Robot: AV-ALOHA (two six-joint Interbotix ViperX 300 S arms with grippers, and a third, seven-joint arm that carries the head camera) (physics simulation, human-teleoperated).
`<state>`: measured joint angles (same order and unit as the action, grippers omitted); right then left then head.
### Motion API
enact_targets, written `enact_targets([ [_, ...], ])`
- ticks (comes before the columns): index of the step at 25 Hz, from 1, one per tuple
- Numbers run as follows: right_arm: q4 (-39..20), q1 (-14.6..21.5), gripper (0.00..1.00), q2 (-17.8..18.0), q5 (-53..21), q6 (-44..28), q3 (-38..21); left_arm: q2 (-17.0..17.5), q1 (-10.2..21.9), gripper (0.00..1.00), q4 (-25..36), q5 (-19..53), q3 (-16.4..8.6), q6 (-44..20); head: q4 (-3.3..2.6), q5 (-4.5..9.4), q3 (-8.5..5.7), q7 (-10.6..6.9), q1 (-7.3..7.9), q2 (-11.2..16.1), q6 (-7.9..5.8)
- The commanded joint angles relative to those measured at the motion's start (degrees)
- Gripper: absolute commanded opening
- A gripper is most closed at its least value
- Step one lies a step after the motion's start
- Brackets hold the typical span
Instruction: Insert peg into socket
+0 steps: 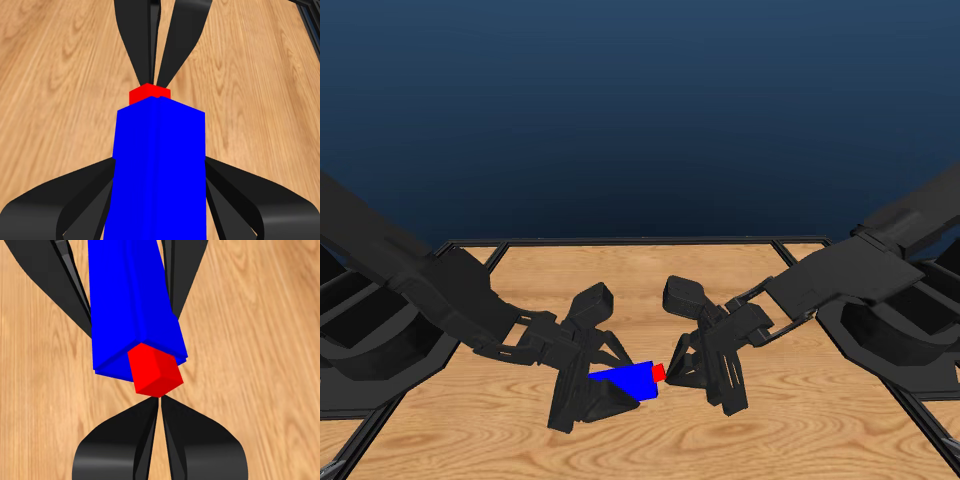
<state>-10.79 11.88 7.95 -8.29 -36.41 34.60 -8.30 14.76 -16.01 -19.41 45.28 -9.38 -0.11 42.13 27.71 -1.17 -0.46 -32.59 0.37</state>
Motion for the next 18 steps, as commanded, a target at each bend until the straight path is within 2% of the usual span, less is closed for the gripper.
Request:
enact_targets([
  [1, 2.17, -1.01, 0.00, 1.30, 4.80, 4.74, -2.78, 0.33, -0.15, 0.00, 1.25, 0.07, -2.33, -1.04, 0.06, -0.54, -1.22, 0.07, 0.13, 0.54, 0.05],
  [2, 2.88, -1.07, 0.00, 1.13, 5.93, 5.68, -3.90, 0.16, -0.21, 0.00, 1.52, 0.44, -2.42, -1.30, 0.06, -0.51, -1.27, 0.12, 0.17, 0.63, -0.01],
  [6, 5.39, -1.06, 0.00, 4.06, 7.49, 9.09, -5.22, 0.47, -0.39, 0.00, 2.16, 1.03, -2.77, -2.18, 0.07, -0.55, -1.37, 0.12, 0.29, 0.84, -0.12],
  [8, 7.08, -0.99, 0.00, 3.84, 7.63, 10.56, -4.50, 0.25, -0.34, 0.00, 2.36, 0.80, -2.23, -2.78, 0.09, -0.54, -1.35, 0.01, 0.39, 0.80, -0.14],
  [9, 6.37, -1.01, 0.00, 4.62, 7.60, 10.07, -5.14, 0.35, -0.36, 0.00, 2.54, 1.43, -2.33, -2.83, 0.09, -0.58, -1.36, -0.01, 0.43, 0.79, -0.13],
  [10, 8.88, -1.14, 0.00, 4.17, 8.72, 12.35, -4.24, 0.67, -0.32, 0.00, 2.63, 1.55, -2.18, -3.08, 0.11, -0.61, -1.41, 0.00, 0.46, 0.76, -0.09],
  [12, 8.98, -1.32, 0.00, 3.09, 9.01, 10.90, -1.61, 0.81, 0.18, 0.00, 2.84, 1.84, -1.20, -3.35, 0.17, -0.72, -1.45, -0.03, 0.57, 0.58, 0.05],
  [13, 9.75, -2.26, 0.00, 2.85, 9.31, 10.80, -0.83, 1.29, -0.19, 0.00, 2.67, 1.57, -1.36, -3.50, 0.20, -0.74, -1.47, -0.03, 0.61, 0.54, 0.13],
  [14, 10.37, -1.55, 0.00, 1.61, 10.25, 10.85, 1.21, 1.98, -0.13, 0.00, 2.62, 1.03, -1.41, -3.67, 0.22, -0.78, -1.56, 0.07, 0.62, 0.48, 0.21],
  [15, 11.31, -1.77, 0.00, 1.20, 11.42, 10.58, 3.61, 1.77, 0.04, 0.00, 2.42, 0.24, -0.20, -3.90, 0.22, -0.85, -1.60, 0.13, 0.59, 0.39, 0.24],
  [17, 14.03, -1.64, 0.00, -0.20, 15.64, 11.74, 6.60, 2.67, 0.19, 0.00, 2.03, -1.50, 0.02, -3.95, 0.21, -1.02, -1.65, 0.12, 0.51, 0.25, 0.31],
  [18, 15.42, -1.43, 0.00, -1.69, 21.59, 12.20, 7.71, 2.91, 0.35, 0.00, 1.93, -2.78, 0.25, -4.35, 0.19, -1.07, -1.68, 0.12, 0.41, 0.13, 0.33],
])
